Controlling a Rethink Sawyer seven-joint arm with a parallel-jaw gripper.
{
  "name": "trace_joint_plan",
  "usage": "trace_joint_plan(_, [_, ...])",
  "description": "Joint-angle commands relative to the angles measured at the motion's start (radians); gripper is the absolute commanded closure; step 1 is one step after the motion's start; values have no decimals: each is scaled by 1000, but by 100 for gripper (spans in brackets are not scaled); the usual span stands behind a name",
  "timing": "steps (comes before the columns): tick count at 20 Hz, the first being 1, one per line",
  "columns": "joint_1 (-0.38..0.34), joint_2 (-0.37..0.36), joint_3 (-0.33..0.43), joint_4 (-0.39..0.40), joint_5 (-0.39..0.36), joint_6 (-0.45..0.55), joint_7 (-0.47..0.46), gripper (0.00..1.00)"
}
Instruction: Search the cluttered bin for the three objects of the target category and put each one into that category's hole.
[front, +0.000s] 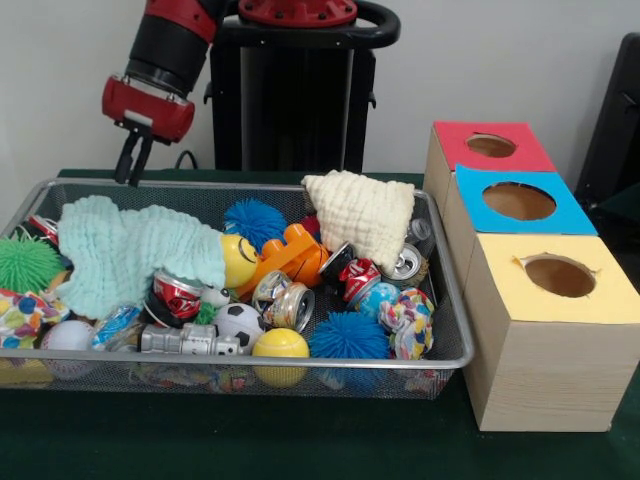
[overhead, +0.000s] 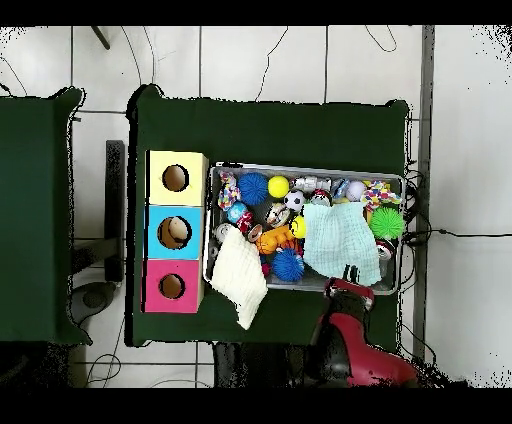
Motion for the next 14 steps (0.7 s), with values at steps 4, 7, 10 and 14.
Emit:
trace_joint_plan(4, [52, 138, 2, -144, 113, 32, 95, 100])
trace_joint_plan(7, [64, 149, -7, -146, 115, 23, 97, 100])
trace_joint_plan(10, [56, 156, -17, -153, 102, 12, 101, 0])
trace_joint_plan(14, [67, 143, -28, -134, 113, -18, 114, 0])
